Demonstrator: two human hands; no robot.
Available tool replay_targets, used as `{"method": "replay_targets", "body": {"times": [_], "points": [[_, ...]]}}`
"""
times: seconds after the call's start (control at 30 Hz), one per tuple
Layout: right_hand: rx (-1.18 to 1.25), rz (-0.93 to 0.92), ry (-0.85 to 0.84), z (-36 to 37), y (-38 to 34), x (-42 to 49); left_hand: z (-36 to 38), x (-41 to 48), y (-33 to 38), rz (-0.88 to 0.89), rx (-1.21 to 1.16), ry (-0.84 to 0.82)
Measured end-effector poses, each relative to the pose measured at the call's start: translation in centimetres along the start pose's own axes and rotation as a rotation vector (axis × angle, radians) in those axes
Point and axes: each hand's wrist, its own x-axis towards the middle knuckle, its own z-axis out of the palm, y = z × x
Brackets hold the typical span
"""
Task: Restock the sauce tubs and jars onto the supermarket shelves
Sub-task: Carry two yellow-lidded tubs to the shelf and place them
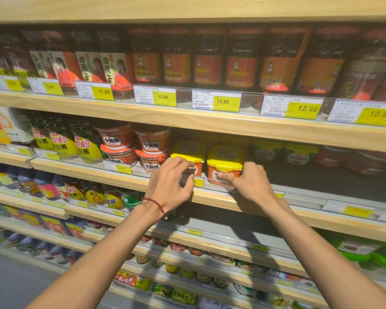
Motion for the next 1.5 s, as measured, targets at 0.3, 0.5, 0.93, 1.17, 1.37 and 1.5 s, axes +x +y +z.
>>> {"method": "replay_targets", "body": {"times": [0.3,0.5,0.93,1.17,1.37,1.5], "points": [[-0.218,-0.081,-0.092,-0.6,-0.1,-0.3,-0.4,-0.3,1.9,-0.004,0.227,-0.102],[-0.320,-0.194,0.161,-1.8,1.5,-4.6,0.0,-1.0,5.0,0.016,0.291,-0.181],[-0.626,0.182,0.307,-4.4,12.0,-25.9,7.8,-7.7,18.4,0.478,0.060,-0.521],[-0.637,0.294,0.252,-4.4,12.6,-28.0,8.8,-9.1,20.4,0.524,0.074,-0.583],[-0.648,0.574,0.226,-7.5,19.9,-36.1,12.4,-12.6,30.5,0.711,0.019,-0.725],[-0.638,0.692,0.243,-10.8,26.0,-39.6,15.2,-13.8,38.4,0.770,-0.041,-0.793]]}}
